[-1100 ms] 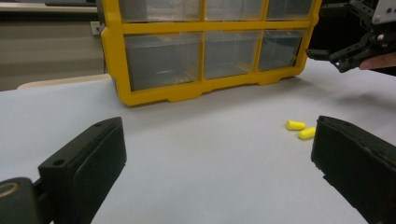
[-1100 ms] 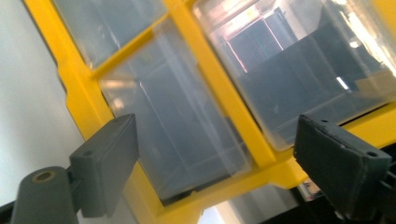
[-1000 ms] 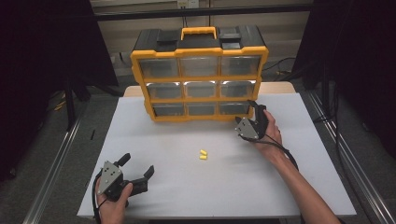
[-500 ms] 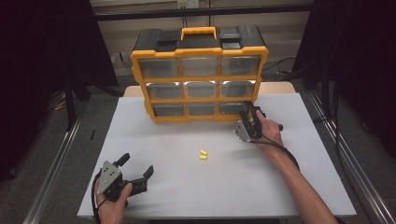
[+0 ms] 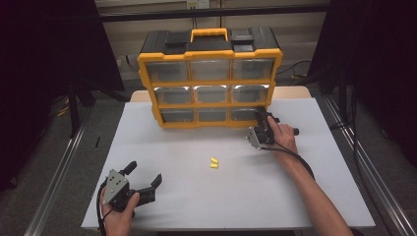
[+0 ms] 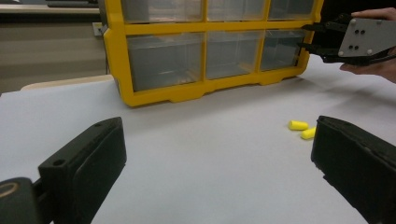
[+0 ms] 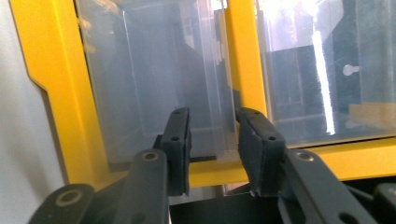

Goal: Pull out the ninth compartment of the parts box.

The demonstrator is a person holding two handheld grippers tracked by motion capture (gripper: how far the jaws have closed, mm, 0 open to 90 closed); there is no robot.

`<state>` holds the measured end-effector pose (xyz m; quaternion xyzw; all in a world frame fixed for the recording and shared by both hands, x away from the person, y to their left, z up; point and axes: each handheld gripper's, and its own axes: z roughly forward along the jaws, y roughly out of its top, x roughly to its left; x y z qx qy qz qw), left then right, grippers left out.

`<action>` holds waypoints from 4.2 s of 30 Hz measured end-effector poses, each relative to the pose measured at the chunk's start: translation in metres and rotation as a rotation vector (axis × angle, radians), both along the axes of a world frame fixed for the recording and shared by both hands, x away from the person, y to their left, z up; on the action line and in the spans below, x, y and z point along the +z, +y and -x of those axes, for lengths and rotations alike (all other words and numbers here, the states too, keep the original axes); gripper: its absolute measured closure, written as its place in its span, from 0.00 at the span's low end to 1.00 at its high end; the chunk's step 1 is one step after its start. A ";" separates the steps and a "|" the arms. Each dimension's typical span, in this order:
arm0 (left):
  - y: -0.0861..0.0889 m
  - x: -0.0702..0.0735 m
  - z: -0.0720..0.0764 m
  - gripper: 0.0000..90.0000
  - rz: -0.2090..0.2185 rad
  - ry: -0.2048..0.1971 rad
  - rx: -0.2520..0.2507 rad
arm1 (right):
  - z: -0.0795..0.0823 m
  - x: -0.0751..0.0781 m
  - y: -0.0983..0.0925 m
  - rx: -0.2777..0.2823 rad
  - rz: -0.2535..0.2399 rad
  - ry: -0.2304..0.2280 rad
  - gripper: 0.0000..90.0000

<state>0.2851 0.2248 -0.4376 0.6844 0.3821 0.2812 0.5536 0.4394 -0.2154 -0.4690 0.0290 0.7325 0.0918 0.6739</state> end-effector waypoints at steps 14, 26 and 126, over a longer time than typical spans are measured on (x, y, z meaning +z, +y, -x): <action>0.000 0.000 -0.001 0.04 -0.002 0.002 0.001 | 0.000 0.002 -0.001 -0.002 0.008 -0.026 0.86; 0.001 0.000 0.000 0.04 0.003 -0.001 0.001 | 0.003 0.005 -0.002 0.013 0.018 -0.031 0.87; 0.001 0.002 0.002 0.04 -0.005 -0.021 0.002 | 0.067 0.008 -0.004 0.088 0.031 -0.032 0.87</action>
